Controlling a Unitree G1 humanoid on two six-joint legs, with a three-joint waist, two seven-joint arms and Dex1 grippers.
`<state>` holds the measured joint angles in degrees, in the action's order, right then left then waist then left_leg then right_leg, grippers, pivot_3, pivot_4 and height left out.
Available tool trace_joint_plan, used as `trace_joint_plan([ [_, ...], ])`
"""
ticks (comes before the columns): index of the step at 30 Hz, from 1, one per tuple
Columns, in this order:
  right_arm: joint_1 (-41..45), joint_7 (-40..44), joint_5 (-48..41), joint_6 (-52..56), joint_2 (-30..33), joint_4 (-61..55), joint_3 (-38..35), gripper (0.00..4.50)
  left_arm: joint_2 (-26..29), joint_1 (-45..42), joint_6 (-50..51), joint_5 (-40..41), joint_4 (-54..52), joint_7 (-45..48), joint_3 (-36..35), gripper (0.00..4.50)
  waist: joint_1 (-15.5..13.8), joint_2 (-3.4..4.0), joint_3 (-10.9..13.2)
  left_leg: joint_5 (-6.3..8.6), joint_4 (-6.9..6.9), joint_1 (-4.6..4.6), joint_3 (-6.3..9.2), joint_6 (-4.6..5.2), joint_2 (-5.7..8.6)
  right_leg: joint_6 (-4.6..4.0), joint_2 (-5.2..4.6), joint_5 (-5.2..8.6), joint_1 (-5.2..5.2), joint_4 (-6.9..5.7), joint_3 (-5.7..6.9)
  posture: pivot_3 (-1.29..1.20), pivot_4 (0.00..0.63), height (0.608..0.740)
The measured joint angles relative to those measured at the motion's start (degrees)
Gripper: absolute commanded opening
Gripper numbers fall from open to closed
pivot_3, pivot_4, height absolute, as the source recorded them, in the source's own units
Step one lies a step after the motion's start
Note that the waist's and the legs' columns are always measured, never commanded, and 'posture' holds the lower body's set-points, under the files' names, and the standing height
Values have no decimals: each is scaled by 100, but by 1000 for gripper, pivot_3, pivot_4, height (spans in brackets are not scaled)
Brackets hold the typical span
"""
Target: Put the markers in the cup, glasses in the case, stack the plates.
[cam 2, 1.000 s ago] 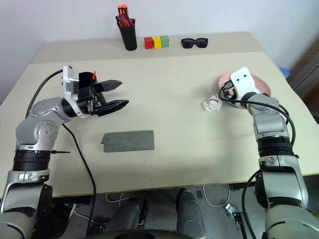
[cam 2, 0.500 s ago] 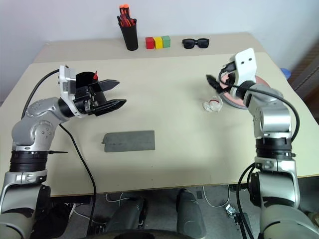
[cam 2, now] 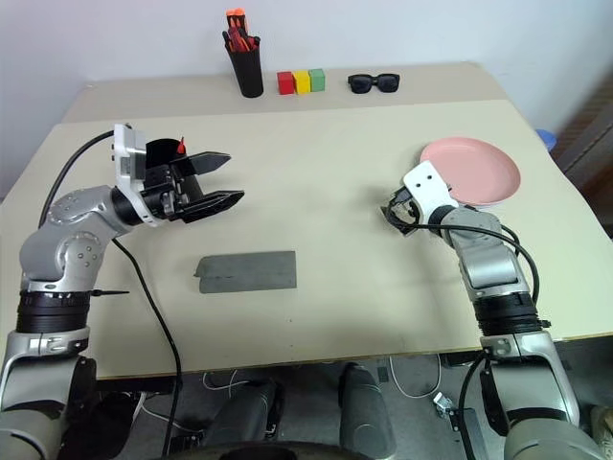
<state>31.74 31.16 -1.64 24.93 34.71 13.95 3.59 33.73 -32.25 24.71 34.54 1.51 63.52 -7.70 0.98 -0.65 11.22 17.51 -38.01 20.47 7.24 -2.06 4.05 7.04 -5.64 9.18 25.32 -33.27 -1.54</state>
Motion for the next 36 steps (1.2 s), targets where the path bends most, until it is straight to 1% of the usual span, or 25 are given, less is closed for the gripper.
trace_joint_plan([
  [1,20,-1,70,-64,1,120,32,3650,3,6,10,2,-8,-5,-1,4500,1,0,0,0,0,0,0,0,0,0,0,0,0,0,0,0,150,740],
  [2,42,-11,141,-148,1,213,49,3257,6,9,16,8,-16,-8,-2,4500,1,0,0,0,0,0,0,0,0,0,0,0,0,0,0,0,150,740],
  [3,98,-41,204,-238,0,329,66,2647,12,17,25,20,-27,-19,-4,4500,2,0,0,0,0,-1,0,0,0,0,0,0,0,0,0,0,150,740],
  [7,328,-129,378,-440,-17,688,72,469,32,39,104,89,-168,-66,-10,4500,7,0,0,0,1,-2,0,0,0,0,0,0,0,-1,0,0,150,740],
  [8,355,-147,394,-466,-24,740,72,49,47,41,111,100,-178,-71,-10,4500,12,0,0,0,1,-2,0,0,-1,0,0,0,0,-1,0,0,150,740],
  [13,418,-175,490,-610,-56,912,71,13,101,66,133,106,-215,-131,-14,4500,11,0,0,0,0,-2,0,0,0,0,0,0,-1,-1,0,0,150,740],
  [17,430,-54,232,-481,-122,856,-105,13,109,70,140,113,-224,-157,-20,4500,12,0,0,0,0,-2,0,0,0,0,0,0,-1,-1,0,0,150,740],
  [19,494,14,-43,-292,-157,750,-332,13,109,70,140,113,-224,-156,-20,4500,14,1,1,0,1,-1,0,0,0,0,0,0,0,-1,0,0,150,740],
  [23,958,-51,-447,-147,-155,597,-886,13,108,70,139,116,-223,-150,-19,4500,11,3,2,0,1,0,0,0,-1,-1,0,0,1,-1,0,0,150,740],
  [25,1202,-243,-488,-283,-78,725,-1108,13,107,69,138,117,-222,-142,-19,4500,7,3,2,0,1,0,0,0,0,-1,0,0,0,1,0,0,150,740],
  [27,1422,-477,-387,-539,92,1108,-1205,13,107,69,136,117,-220,-136,-19,4500,-23,1,1,0,1,1,0,0,1,-1,0,0,-2,3,0,0,150,740],
  [30,1499,-682,-159,-810,252,1705,-1187,1086,107,69,133,117,-219,-125,-19,4500,-13,0,0,0,1,1,0,0,1,-1,0,0,-4,5,0,0,150,740],
  [31,1497,-723,-82,-865,250,1924,-1157,1524,107,69,132,117,-219,-125,-20,4500,1,0,0,0,1,1,0,0,1,-1,0,0,-4,5,0,0,150,740],
  [32,1497,-769,-32,-931,242,2159,-1106,2078,106,69,133,117,-220,-127,-19,4500,9,2,1,0,1,0,-1,0,0,-1,0,0,-3,4,-1,0,150,740],
  [35,1500,-878,96,-1142,240,2567,-1071,3525,107,70,135,118,-223,-149,-19,4500,45,3,2,0,5,0,-2,0,-1,-1,0,0,2,2,-2,0,150,740],
  [36,1514,-929,156,-1260,240,2655,-1045,4131,109,74,136,120,-230,-156,-20,4500,58,3,2,0,5,0,-2,0,-1,-1,0,0,2,2,-2,0,150,740],
])
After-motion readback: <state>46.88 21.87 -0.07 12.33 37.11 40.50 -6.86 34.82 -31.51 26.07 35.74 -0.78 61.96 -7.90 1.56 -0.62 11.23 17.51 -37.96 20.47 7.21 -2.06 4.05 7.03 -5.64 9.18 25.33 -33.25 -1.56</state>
